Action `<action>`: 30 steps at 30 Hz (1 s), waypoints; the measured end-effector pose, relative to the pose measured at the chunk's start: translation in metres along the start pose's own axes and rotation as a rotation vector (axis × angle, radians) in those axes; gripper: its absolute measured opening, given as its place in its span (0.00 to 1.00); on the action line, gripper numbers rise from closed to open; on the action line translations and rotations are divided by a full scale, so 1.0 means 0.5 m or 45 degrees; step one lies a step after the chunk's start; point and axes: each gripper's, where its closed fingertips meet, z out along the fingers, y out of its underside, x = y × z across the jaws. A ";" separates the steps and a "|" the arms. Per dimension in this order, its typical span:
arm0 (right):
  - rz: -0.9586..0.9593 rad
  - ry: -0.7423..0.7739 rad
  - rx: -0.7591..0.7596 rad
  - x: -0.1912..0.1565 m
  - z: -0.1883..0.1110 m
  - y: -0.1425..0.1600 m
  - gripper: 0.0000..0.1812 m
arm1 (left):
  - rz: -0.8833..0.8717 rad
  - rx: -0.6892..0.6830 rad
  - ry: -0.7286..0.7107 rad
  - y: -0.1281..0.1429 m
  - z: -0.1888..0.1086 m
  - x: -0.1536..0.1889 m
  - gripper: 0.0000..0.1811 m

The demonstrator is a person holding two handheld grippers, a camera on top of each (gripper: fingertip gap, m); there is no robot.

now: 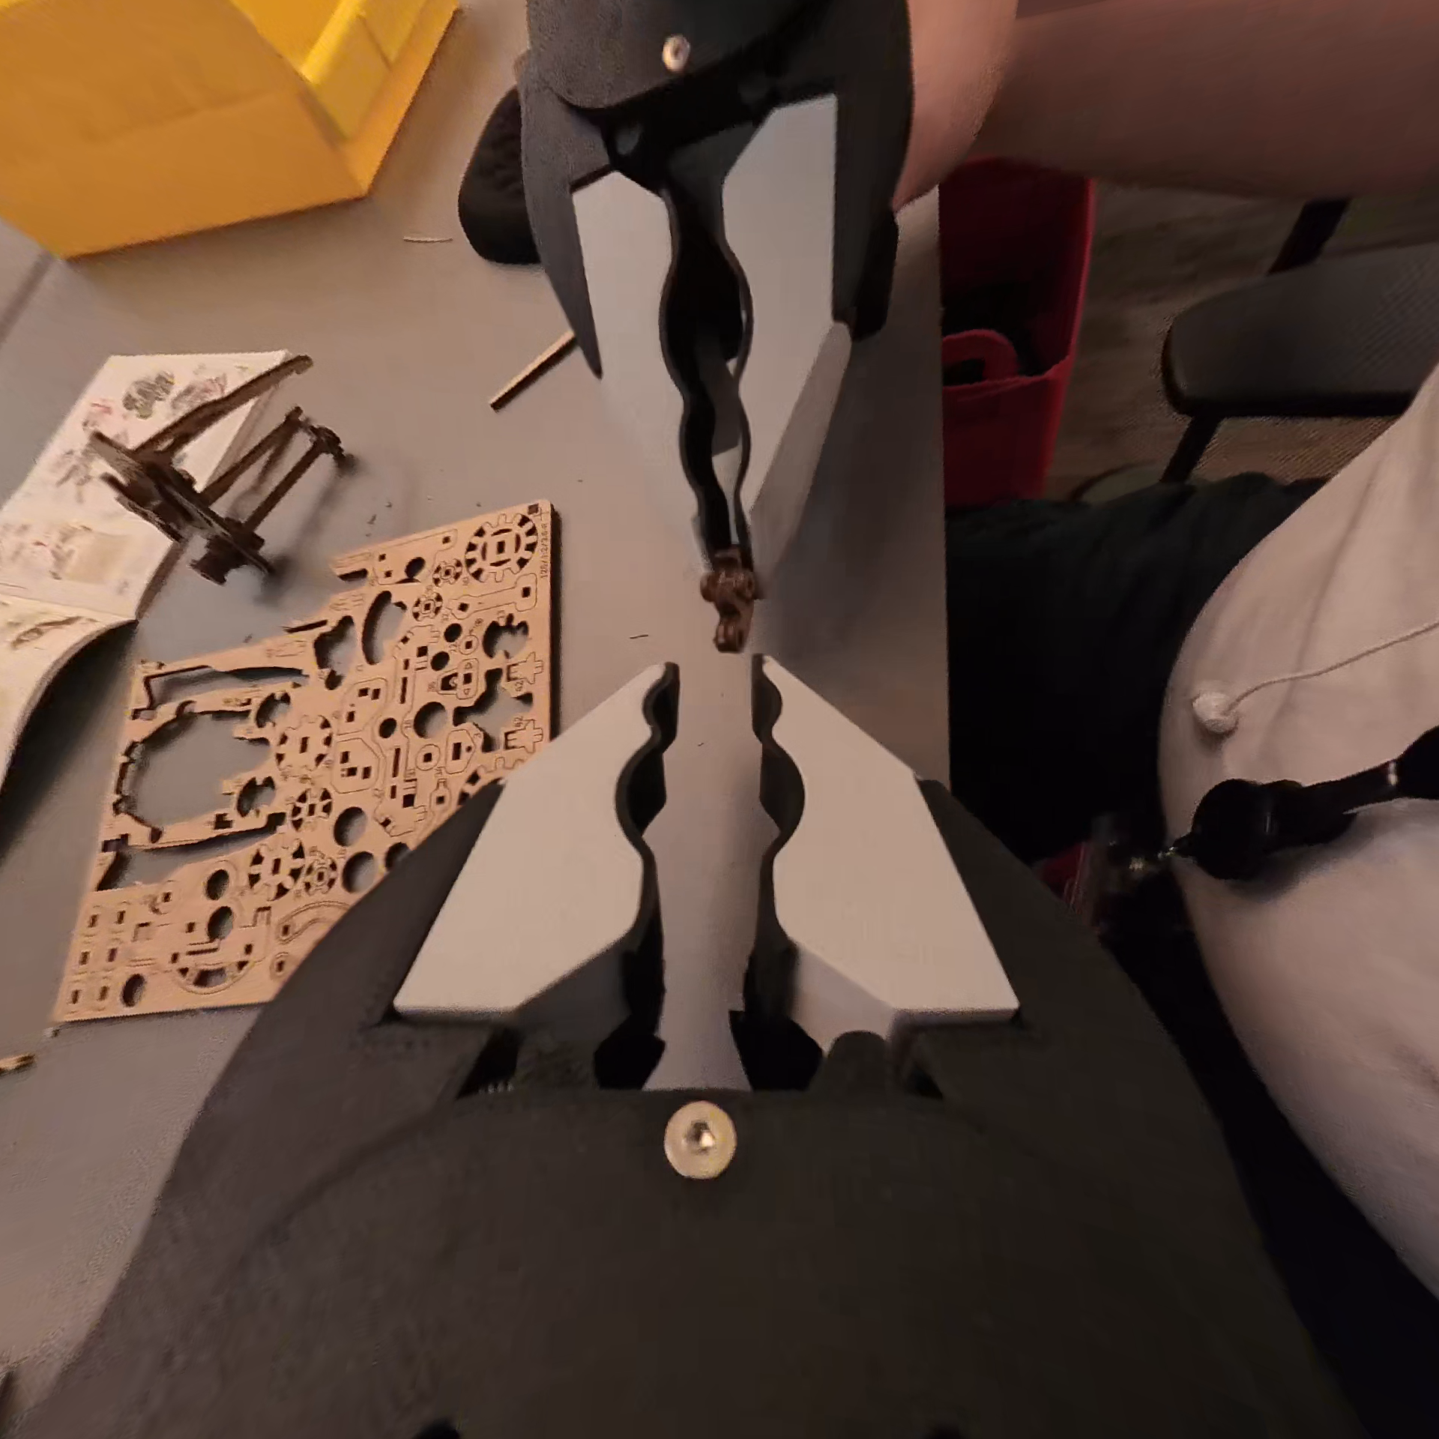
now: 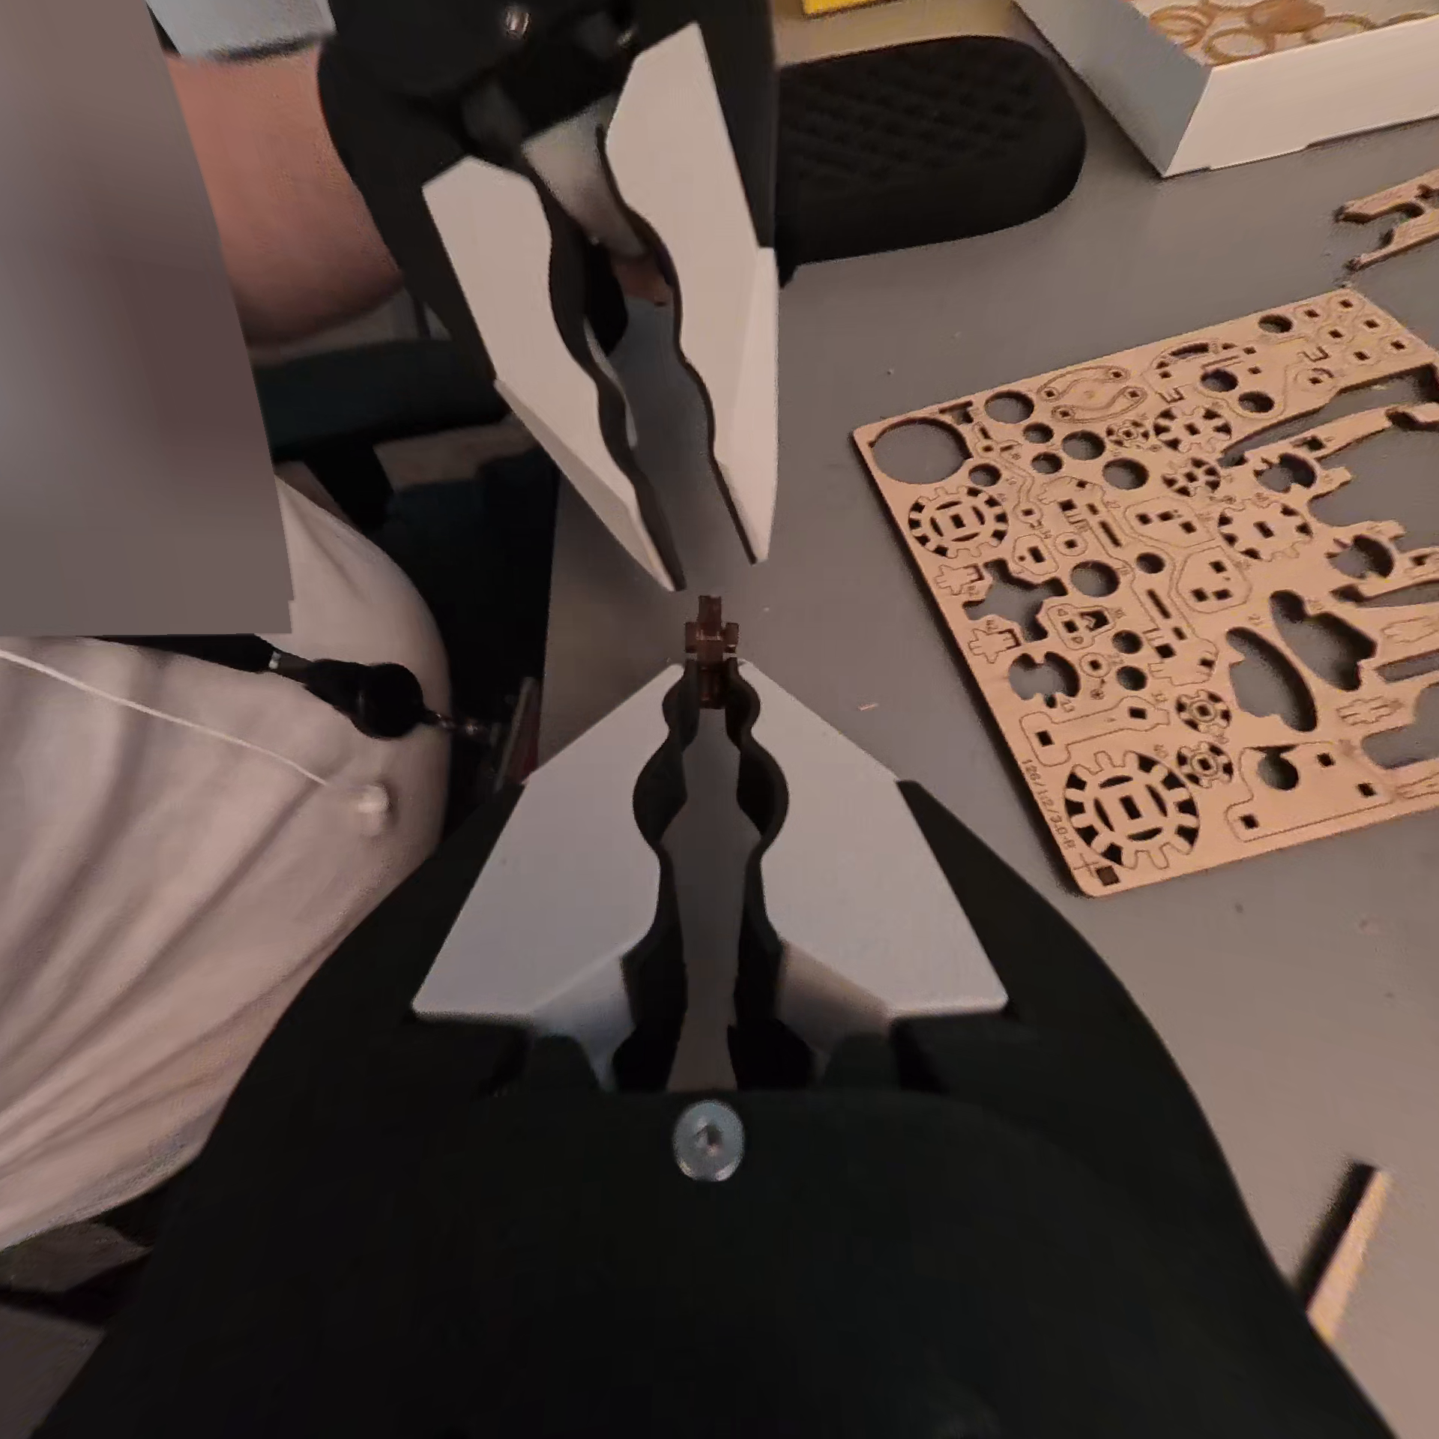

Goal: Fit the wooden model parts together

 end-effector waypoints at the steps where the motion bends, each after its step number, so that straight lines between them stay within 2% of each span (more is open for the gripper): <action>1: -0.023 0.022 -0.025 0.004 0.005 0.003 0.02 | -0.021 0.003 0.016 0.000 0.003 0.000 0.08; 7: -0.124 0.041 -0.107 0.003 0.023 0.016 0.02 | -0.098 -0.092 0.173 0.032 0.032 0.020 0.06; 13: -0.140 0.026 -0.057 -0.001 0.020 0.008 0.02 | -0.063 -0.047 0.165 0.020 0.034 0.020 0.03; 30: -0.188 -0.026 0.111 -0.022 0.002 -0.019 0.05 | 0.050 -0.022 0.124 -0.008 0.008 0.024 0.02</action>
